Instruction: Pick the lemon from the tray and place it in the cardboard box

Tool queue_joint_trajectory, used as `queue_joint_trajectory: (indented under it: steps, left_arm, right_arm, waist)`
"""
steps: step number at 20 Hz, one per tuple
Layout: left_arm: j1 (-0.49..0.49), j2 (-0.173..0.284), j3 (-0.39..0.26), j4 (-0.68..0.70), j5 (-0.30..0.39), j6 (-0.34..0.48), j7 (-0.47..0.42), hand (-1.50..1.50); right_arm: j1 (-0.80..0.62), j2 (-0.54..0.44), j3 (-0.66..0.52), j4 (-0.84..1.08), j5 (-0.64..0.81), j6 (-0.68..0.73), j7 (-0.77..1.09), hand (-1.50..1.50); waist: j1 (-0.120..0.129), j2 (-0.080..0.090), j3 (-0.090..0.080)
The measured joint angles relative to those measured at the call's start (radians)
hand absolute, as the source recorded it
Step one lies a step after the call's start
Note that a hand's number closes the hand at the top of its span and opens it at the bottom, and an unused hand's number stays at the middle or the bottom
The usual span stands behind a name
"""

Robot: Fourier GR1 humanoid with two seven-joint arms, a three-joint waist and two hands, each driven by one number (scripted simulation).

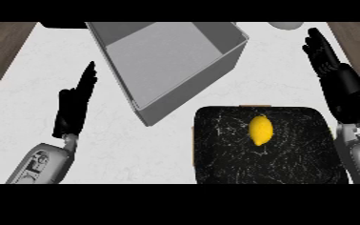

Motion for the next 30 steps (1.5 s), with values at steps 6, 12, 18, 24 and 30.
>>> queue_joint_trajectory:
  steps: [6, 12, 18, 24, 30]
  left_arm:
    - [0.058, 0.118, 0.075, 0.044, -0.060, 0.014, -0.040, 0.00]
    - [0.106, 0.180, 0.105, 0.060, -0.072, 0.000, -0.050, 0.00]
    - [0.138, 0.184, 0.135, 0.089, -0.080, -0.011, -0.088, 0.00]
    - [0.131, 0.193, 0.161, 0.089, -0.086, -0.036, -0.077, 0.00]
    - [0.119, 0.179, 0.168, 0.103, -0.097, -0.046, -0.083, 0.00]
  right_arm:
    - [0.118, 0.069, -0.026, -0.003, -0.074, 0.006, -0.030, -1.50]
    - [0.282, -0.066, 0.090, 0.050, 0.200, 0.006, -0.174, -1.50]
    - [0.410, -0.002, 0.017, 0.167, 0.083, 0.064, -0.539, -1.50]
    - [0.385, -0.136, -0.007, 0.198, 0.204, 0.093, -0.567, -1.50]
    - [0.309, -0.255, 0.074, 0.150, 0.334, 0.200, -0.373, -1.50]
  waist:
    - [-0.006, -0.008, 0.020]
    - [-0.004, -0.007, 0.021]
    - [-0.012, -0.008, 0.025]
    - [-0.007, -0.008, 0.024]
    - [0.000, -0.008, 0.023]
